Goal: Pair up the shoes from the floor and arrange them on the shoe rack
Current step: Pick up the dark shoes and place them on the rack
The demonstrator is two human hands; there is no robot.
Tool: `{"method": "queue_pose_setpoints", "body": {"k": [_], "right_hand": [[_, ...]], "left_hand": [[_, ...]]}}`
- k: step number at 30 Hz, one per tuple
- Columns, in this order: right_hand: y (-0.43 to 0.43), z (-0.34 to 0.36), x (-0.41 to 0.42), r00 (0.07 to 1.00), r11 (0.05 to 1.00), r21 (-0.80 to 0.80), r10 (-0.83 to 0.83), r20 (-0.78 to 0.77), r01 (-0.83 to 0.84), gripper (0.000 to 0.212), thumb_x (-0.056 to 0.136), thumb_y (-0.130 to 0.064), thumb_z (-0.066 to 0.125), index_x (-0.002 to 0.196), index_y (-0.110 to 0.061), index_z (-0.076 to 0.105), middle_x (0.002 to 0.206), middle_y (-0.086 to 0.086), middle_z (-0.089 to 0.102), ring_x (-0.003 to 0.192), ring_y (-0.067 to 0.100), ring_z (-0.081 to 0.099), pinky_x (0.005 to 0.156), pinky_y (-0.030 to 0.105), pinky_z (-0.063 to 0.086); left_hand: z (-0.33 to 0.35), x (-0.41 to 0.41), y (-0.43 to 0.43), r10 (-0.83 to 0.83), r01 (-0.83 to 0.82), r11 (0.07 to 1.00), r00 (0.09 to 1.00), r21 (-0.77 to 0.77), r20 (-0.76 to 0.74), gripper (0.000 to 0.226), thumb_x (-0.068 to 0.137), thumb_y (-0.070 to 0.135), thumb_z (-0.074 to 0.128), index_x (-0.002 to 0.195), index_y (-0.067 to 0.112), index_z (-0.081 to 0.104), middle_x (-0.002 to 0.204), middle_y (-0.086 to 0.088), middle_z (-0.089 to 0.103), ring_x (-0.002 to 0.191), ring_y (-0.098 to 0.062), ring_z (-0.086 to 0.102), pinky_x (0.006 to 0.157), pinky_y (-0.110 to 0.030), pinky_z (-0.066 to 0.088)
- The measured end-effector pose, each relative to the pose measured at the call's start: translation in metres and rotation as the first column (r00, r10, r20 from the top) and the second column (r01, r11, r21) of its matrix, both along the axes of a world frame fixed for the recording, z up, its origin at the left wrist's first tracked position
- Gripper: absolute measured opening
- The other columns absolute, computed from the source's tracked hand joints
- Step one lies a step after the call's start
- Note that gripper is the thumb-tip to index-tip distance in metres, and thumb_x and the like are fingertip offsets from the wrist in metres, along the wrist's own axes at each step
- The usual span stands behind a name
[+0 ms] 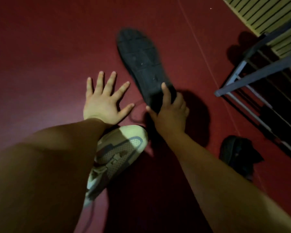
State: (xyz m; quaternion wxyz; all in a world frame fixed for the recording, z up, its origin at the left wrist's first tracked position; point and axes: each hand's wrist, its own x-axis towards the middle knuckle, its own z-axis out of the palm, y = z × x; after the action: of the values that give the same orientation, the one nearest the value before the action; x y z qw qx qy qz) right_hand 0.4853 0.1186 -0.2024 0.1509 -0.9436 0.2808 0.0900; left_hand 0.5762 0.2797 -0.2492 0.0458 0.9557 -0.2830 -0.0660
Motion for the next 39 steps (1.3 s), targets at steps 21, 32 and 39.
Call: {"method": "queue_pose_setpoints", "body": {"k": [21,32,39], "right_hand": [[-0.053,0.054,-0.033,0.998,0.996,0.053,-0.065,-0.01,0.065,0.085,0.072,-0.052,0.067,0.143,-0.033,0.024,0.141,0.009,0.031,0.125,0.033,0.038,0.103,0.046,0.035],[-0.127,0.132,-0.176,0.969,0.969,0.12,-0.199,-0.149,0.218,0.088,0.067,-0.046,0.077,0.141,-0.032,0.033,0.14,0.005,0.046,0.123,0.024,0.049,0.099,0.031,0.039],[-0.175,0.172,-0.23,0.977,0.862,0.459,-0.18,-0.116,0.214,0.075,0.071,-0.036,0.078,0.137,-0.025,0.045,0.131,-0.005,0.052,0.118,0.015,0.052,0.102,0.025,0.038]], "left_hand": [[0.005,-0.003,0.0,0.005,-0.004,0.998,1.0,0.068,-0.017,0.078,0.08,0.078,0.01,0.148,0.041,0.015,0.16,-0.003,0.006,0.145,-0.032,-0.003,0.114,-0.055,-0.004],[0.091,-0.029,-0.066,-0.06,0.108,0.985,0.945,0.135,-0.323,0.09,0.084,0.06,0.053,0.152,0.026,0.005,0.158,-0.013,0.004,0.145,-0.035,0.0,0.118,-0.045,0.008],[0.16,-0.135,-0.158,-0.665,0.661,0.742,0.747,0.109,-0.007,0.1,0.083,0.055,0.058,0.151,0.011,0.0,0.158,-0.016,-0.001,0.145,-0.032,0.0,0.117,-0.038,0.001]]}}
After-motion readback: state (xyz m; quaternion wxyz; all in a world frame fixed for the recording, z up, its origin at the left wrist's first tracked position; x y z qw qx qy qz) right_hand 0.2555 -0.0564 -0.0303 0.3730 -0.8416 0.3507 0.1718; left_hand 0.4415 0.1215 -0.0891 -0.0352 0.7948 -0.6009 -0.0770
